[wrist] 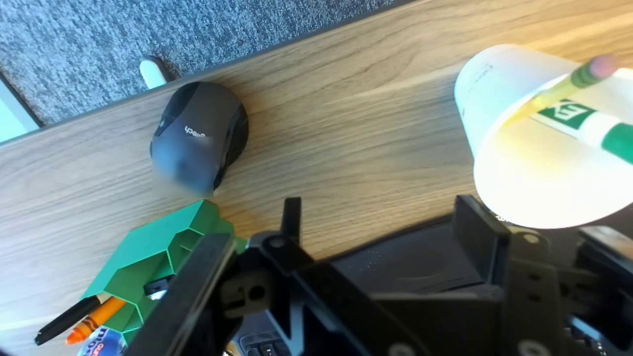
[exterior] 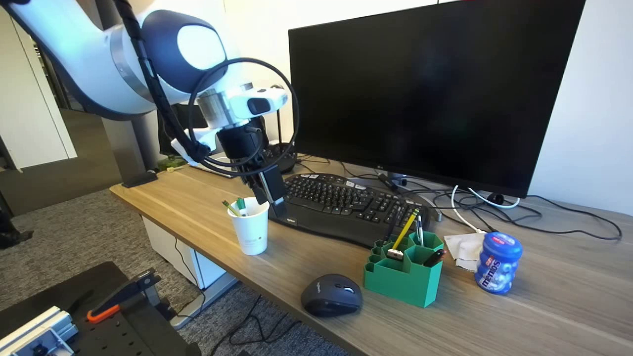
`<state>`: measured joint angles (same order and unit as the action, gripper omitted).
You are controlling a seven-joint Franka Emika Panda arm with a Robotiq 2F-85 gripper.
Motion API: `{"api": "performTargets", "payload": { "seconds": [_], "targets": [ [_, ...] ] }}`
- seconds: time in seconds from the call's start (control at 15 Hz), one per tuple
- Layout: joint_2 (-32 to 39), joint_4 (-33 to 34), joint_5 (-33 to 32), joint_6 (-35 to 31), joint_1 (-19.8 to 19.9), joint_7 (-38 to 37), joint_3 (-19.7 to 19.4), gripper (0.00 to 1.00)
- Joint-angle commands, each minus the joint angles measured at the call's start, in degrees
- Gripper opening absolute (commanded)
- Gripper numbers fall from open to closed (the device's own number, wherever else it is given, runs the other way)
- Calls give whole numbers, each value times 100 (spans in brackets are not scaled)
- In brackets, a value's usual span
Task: Move the mouse slightly to the right on the desk, then pick a marker from the rack and put it on the desk
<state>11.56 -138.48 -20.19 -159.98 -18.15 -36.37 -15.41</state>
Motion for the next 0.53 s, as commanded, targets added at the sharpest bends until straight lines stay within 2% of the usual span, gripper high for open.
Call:
{"api": "performTargets", "payload": {
  "seconds": [0.0, 0.47],
  "targets": [
    [-169, -86, -356, 100, 221, -323, 184, 53],
    [11, 107, -997, 132, 491, -848, 79, 53]
  ]
}}
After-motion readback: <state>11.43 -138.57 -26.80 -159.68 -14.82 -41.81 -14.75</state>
